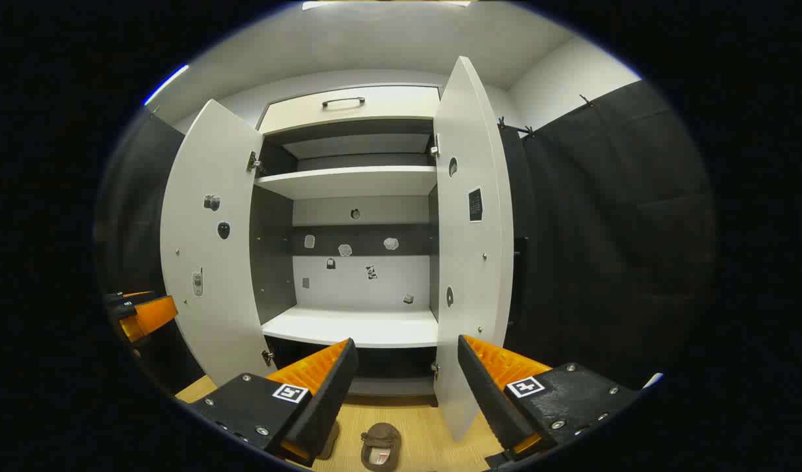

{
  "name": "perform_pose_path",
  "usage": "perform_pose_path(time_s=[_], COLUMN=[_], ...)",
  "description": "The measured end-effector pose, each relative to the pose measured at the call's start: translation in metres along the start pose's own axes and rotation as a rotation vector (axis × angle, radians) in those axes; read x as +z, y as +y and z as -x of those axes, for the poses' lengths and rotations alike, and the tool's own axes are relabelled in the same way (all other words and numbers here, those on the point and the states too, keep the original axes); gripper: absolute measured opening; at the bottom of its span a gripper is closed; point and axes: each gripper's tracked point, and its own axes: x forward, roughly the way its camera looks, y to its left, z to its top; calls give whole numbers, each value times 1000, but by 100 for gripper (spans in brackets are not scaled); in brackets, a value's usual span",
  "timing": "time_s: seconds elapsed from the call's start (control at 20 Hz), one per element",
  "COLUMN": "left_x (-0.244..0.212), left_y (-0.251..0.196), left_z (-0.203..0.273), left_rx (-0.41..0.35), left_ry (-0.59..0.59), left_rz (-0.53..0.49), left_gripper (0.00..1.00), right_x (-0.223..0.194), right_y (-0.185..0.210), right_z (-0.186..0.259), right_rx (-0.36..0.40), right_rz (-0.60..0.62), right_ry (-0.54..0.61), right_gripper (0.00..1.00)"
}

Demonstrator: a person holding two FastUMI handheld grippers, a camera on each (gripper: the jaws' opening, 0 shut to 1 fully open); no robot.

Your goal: Grab one shoe with the right hand and put it into the shoe cabinet, grab the other shoe with the left hand and put it into the shoe cabinet; then close the right door with the right hand and the left door with the left hand.

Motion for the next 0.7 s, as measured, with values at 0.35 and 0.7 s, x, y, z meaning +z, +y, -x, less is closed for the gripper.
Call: perform_pose_path(time_s=[0.35,0.7], left_x=[2,4], left_y=[4,6], left_z=[10,17], left_rx=[25,30], left_ry=[-6,-13], left_rz=[0,-6], left_gripper=[97,96], right_x=[0,-12], right_y=[0,6], right_z=[5,5], right_rx=[15,23], right_rz=[5,4], right_ry=[-2,18], right_gripper=[94,94])
